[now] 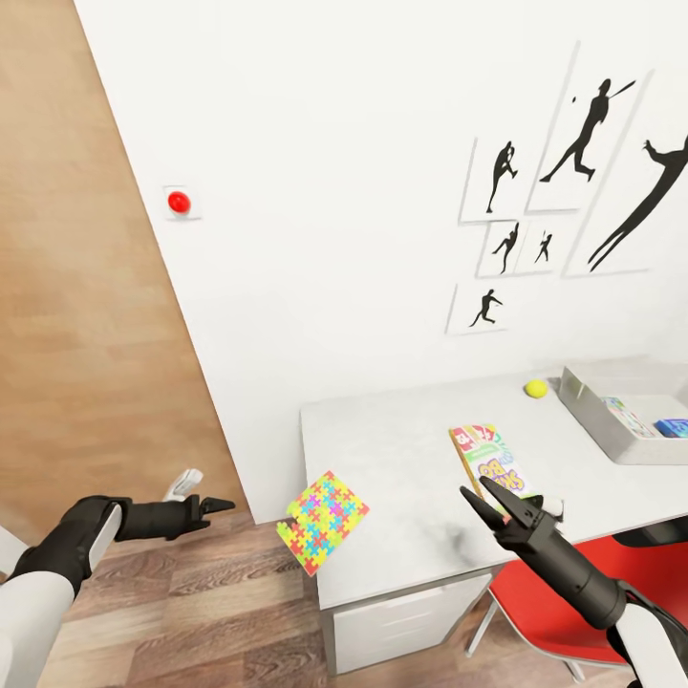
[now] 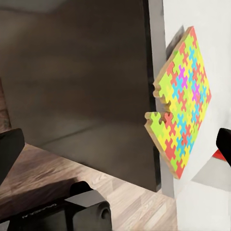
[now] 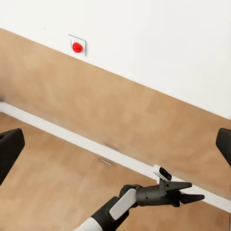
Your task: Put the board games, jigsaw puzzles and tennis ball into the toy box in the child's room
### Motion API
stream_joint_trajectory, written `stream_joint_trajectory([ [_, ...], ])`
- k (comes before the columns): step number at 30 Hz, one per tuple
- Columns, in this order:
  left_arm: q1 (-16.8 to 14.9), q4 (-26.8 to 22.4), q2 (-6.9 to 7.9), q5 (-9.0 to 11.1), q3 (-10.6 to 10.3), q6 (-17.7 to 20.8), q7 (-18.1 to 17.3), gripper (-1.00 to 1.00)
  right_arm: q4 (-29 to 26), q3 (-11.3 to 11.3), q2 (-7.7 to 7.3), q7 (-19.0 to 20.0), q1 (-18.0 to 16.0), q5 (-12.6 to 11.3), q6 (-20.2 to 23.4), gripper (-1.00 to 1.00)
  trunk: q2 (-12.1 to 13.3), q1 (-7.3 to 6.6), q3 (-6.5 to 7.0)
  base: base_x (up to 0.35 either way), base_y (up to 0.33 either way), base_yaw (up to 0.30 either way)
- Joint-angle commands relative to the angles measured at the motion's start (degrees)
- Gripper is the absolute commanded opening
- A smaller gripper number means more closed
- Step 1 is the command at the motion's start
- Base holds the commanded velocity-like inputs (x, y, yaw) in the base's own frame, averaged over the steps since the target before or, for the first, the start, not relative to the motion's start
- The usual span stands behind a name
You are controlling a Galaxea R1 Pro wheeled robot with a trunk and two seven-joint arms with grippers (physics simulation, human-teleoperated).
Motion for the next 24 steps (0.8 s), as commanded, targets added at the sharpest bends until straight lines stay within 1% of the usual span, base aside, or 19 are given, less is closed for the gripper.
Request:
stream_joint_trajectory([
  [1,0.0,0.1,0.0,0.2,0.1,0.5,-0.1,1.0,0.0,-0.3,0.0,0.5,0.0,-0.1,0.3,1.0,-0.5,0.25,-0.28,0.0,0.0,0.0],
  [5,0.0,0.7,-0.02,0.2,0.1,0.5,-1.5,1.0,0.0,-1.6,0.02,1.9,0.1,0.0,0.3,1.0,-2.1,1.13,-1.0,0.0,0.0,0.0],
  [6,0.0,0.8,-0.05,0.2,0.1,0.5,-2.3,1.0,0.0,-1.9,0.03,2.1,0.1,0.0,0.3,1.0,-2.5,1.35,-1.18,0.0,0.0,0.0],
  [12,0.0,1.0,-0.05,0.1,0.1,0.5,-4.3,1.0,0.0,-2.5,0.03,2.6,0.1,0.0,0.3,1.0,-4.9,2.66,-2.26,0.0,0.0,0.0],
  [24,0.0,1.0,0.07,0.2,0.1,0.5,-4.9,1.0,0.0,-2.6,0.02,2.8,0.1,0.0,0.3,1.0,-9.7,5.3,-4.41,0.0,0.0,0.0],
])
